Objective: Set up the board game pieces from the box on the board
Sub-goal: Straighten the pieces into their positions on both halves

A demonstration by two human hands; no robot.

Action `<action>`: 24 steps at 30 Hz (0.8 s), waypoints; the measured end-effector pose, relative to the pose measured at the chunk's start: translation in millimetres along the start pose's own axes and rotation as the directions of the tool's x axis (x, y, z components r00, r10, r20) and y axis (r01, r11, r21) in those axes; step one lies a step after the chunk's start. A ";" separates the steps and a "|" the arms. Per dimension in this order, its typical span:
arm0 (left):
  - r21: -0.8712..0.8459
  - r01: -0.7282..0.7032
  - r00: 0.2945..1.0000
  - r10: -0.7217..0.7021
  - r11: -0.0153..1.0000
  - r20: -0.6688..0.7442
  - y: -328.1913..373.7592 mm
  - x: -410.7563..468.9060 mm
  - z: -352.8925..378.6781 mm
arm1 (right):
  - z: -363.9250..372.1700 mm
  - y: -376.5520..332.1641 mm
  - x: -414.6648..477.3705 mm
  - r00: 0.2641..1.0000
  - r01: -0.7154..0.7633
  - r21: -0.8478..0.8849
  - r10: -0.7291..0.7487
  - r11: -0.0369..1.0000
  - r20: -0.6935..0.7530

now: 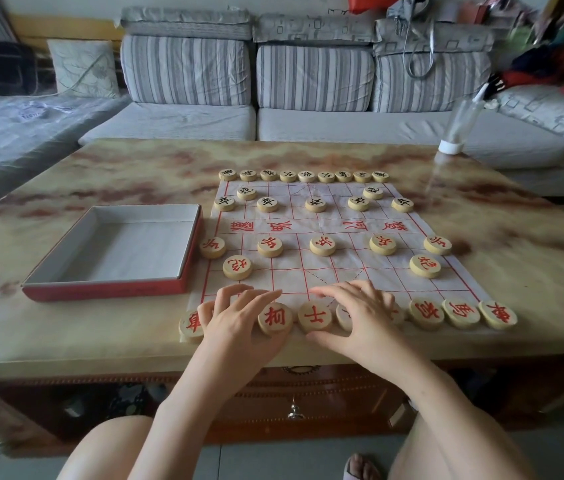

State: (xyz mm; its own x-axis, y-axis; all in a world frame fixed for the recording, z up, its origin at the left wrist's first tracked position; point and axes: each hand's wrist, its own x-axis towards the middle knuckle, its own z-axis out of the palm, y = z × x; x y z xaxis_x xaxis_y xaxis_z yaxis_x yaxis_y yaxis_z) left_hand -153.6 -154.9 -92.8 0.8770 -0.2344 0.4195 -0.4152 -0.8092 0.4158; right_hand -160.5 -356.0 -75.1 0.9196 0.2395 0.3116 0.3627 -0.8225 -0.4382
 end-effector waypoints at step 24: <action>-0.154 -0.324 0.864 0.358 0.933 0.353 65.7 60.7 18.7 | -57.2 54.4 -17.6 0.942 -0.328 -0.092 0.332 0.940 0.041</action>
State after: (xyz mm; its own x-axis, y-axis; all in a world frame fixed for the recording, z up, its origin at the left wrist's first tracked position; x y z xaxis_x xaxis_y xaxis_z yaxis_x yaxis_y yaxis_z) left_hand -123.2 -232.4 -55.2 0.6945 -0.6828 0.2268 -0.7091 -0.5963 0.3762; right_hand -165.6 -434.5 -56.1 0.9931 -0.0268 0.1138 0.0258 -0.8991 -0.4369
